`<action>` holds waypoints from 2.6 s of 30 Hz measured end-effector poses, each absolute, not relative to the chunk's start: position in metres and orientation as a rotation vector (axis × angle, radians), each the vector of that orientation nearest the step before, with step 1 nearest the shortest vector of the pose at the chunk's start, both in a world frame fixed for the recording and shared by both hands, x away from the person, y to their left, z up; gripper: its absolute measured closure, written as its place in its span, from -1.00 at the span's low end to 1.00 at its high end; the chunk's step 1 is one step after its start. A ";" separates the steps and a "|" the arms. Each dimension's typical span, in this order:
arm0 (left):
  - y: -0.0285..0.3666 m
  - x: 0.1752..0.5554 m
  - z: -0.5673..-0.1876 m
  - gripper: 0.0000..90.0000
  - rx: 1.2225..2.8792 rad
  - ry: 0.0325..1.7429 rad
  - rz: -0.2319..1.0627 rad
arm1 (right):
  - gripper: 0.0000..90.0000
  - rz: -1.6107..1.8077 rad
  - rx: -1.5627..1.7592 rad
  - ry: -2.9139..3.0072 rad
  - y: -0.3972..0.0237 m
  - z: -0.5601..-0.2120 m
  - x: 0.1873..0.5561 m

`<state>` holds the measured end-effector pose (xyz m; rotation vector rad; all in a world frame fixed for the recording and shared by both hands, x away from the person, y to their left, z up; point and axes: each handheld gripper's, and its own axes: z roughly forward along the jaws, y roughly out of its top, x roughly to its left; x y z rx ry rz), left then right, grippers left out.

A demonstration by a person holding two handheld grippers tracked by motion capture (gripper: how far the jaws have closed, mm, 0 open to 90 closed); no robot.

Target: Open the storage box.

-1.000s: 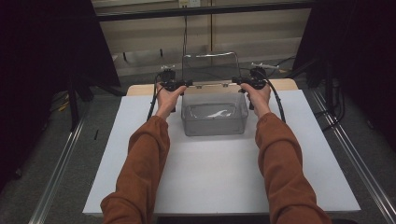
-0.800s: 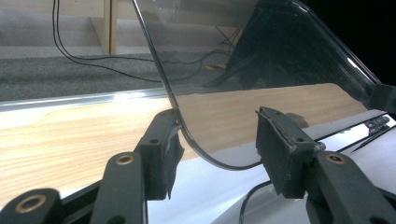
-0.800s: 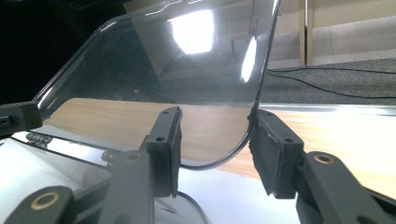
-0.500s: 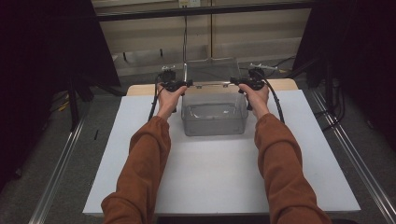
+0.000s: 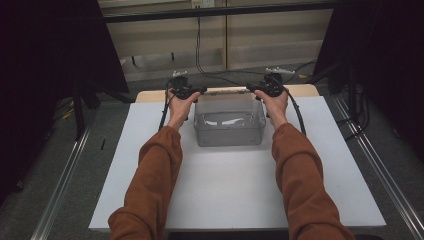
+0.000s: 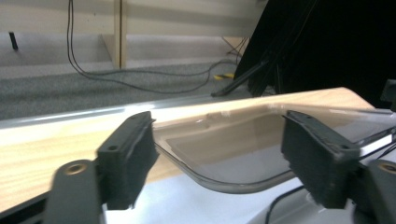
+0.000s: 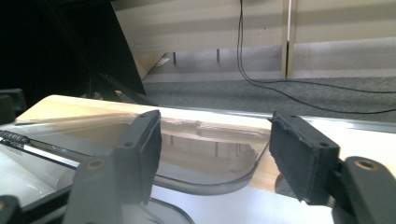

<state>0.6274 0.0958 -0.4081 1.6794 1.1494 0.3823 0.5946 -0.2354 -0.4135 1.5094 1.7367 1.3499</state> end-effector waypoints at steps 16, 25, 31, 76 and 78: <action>0.094 0.601 -0.394 -0.85 1.734 0.994 0.486 | -0.76 1.361 1.362 1.748 -0.242 -0.405 0.569; 0.106 0.581 -0.395 -0.94 1.697 0.946 0.502 | -0.89 1.353 1.290 1.728 -0.242 -0.400 0.552; 0.115 0.567 -0.395 -0.94 1.656 0.924 0.519 | -0.90 1.344 1.244 1.726 -0.239 -0.399 0.537; 0.143 0.468 -0.396 -0.92 1.616 0.849 0.575 | -1.00 1.329 1.084 1.619 -0.237 -0.399 0.442; 0.144 0.464 -0.396 -0.92 1.619 0.838 0.577 | -1.00 1.334 1.079 1.614 -0.237 -0.400 0.438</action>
